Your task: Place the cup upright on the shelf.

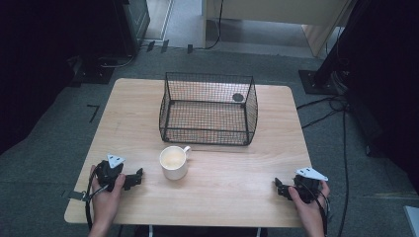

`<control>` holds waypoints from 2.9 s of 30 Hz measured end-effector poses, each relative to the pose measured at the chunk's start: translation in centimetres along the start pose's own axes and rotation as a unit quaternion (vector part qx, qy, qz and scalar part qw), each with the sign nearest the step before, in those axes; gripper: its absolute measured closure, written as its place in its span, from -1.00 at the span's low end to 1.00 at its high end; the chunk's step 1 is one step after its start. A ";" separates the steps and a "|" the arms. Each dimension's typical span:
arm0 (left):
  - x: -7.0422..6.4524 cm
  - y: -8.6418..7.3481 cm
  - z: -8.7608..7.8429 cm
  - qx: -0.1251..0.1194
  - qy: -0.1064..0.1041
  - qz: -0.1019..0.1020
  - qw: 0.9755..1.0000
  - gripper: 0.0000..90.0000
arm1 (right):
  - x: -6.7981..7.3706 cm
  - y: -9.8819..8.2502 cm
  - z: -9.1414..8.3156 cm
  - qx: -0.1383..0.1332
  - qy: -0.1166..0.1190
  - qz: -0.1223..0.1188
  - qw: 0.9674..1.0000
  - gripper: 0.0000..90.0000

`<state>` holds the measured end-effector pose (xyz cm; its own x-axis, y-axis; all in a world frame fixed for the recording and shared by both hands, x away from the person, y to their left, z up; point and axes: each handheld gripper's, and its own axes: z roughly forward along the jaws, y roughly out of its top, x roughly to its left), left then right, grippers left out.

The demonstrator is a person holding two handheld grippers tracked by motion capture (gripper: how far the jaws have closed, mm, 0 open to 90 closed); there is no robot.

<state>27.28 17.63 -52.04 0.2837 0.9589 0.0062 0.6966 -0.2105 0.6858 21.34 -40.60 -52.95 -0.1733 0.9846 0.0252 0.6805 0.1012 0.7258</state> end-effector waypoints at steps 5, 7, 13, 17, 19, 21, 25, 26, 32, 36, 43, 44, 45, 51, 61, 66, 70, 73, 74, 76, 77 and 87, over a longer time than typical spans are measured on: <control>0.3 0.0 -1.4 -0.015 -0.016 -0.012 1.000 -1.00 | 0.2 -0.2 -0.2 0.000 -0.001 0.001 1.000 -0.93; 0.1 0.3 -2.2 -0.030 -0.020 -0.012 0.999 -1.00 | 0.2 -0.2 -0.2 0.000 -0.001 0.001 1.000 -0.93; -1.0 1.0 -3.7 -0.053 -0.036 0.002 0.998 -1.00 | 0.2 -0.2 -0.2 0.001 -0.001 0.000 1.000 -0.95; -1.7 1.4 -4.8 -0.069 -0.049 0.008 0.996 -1.00 | 0.2 -0.2 -0.1 0.001 -0.001 0.000 1.000 -0.96; -1.9 1.6 -5.5 -0.075 -0.060 0.007 0.995 -1.00 | 0.2 -0.2 -0.1 0.001 -0.001 0.000 1.000 -0.96; -2.2 1.8 -6.0 -0.081 -0.068 0.007 0.994 -1.00 | 0.2 -0.2 -0.1 0.002 -0.001 -0.001 1.000 -0.96; -3.3 2.1 -6.6 -0.088 -0.074 0.021 0.993 -1.00 | 0.2 -0.2 -0.1 0.001 -0.001 0.000 1.000 -0.96; -3.6 2.2 -6.6 -0.088 -0.076 0.024 0.993 -1.00 | 0.2 -0.2 -0.1 0.001 -0.001 -0.001 1.000 -0.96; -5.1 2.2 -6.6 -0.083 -0.090 0.035 0.992 -1.00 | 0.3 -0.2 -0.1 0.002 -0.004 0.003 1.000 -0.97; -6.1 2.3 -6.3 -0.082 -0.096 0.040 0.991 -1.00 | 0.3 -0.1 -0.1 0.003 -0.002 0.000 1.000 -0.99; -7.7 2.5 -5.9 -0.082 -0.110 0.053 0.989 -1.00 | 0.3 -0.1 -0.1 0.003 0.000 -0.002 1.000 -0.99; -8.0 2.5 -5.7 -0.080 -0.107 0.056 0.989 -1.00 | 0.3 -0.1 -0.1 0.003 0.000 -0.002 1.000 -0.99; -8.2 2.6 -5.6 -0.080 -0.106 0.055 0.990 -1.00 | 0.3 -0.1 -0.1 0.003 0.000 -0.002 1.000 -0.99; -9.1 2.9 -4.3 -0.069 -0.098 0.062 0.991 -1.00 | 0.3 -0.1 -0.1 0.003 0.000 -0.002 1.000 -0.99; -10.2 3.2 -2.7 -0.056 -0.099 0.073 0.991 -1.00 | 0.3 -0.1 -0.1 0.003 0.003 -0.004 1.000 -0.99; -10.7 3.4 -2.1 -0.054 -0.104 0.070 0.991 -1.00 | 0.3 -0.1 -0.1 0.003 0.003 -0.004 1.000 -0.99; -11.3 3.7 -1.4 -0.051 -0.104 0.065 0.991 -1.00 | 0.3 -0.1 -0.1 0.003 0.003 -0.004 1.000 -0.99; -11.5 3.9 -1.1 -0.052 -0.106 0.064 0.991 -1.00 | 0.3 -0.1 -0.1 0.003 0.003 -0.003 1.000 -0.99; -11.6 4.0 -1.0 -0.051 -0.107 0.065 0.991 -1.00 | 0.3 -0.1 -0.1 0.003 0.003 -0.004 1.000 -0.99; -11.9 4.2 -0.9 -0.054 -0.112 0.068 0.990 -1.00 | 0.3 -0.1 -0.1 0.003 0.003 -0.003 1.000 -0.99; -12.1 4.3 -0.8 -0.055 -0.115 0.069 0.990 -1.00 | 0.3 -0.1 -0.1 0.004 0.003 -0.003 1.000 -0.99; -13.1 5.4 -0.1 -0.055 -0.098 0.079 0.991 -1.00 | 0.3 -0.1 -0.1 0.004 0.003 -0.003 1.000 -0.99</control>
<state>27.27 3.91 -48.33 0.5138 0.8578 -0.0143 0.5607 -0.3231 0.7624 21.13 -40.29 -52.98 -0.1817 0.9831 0.0240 0.6843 0.1089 0.7210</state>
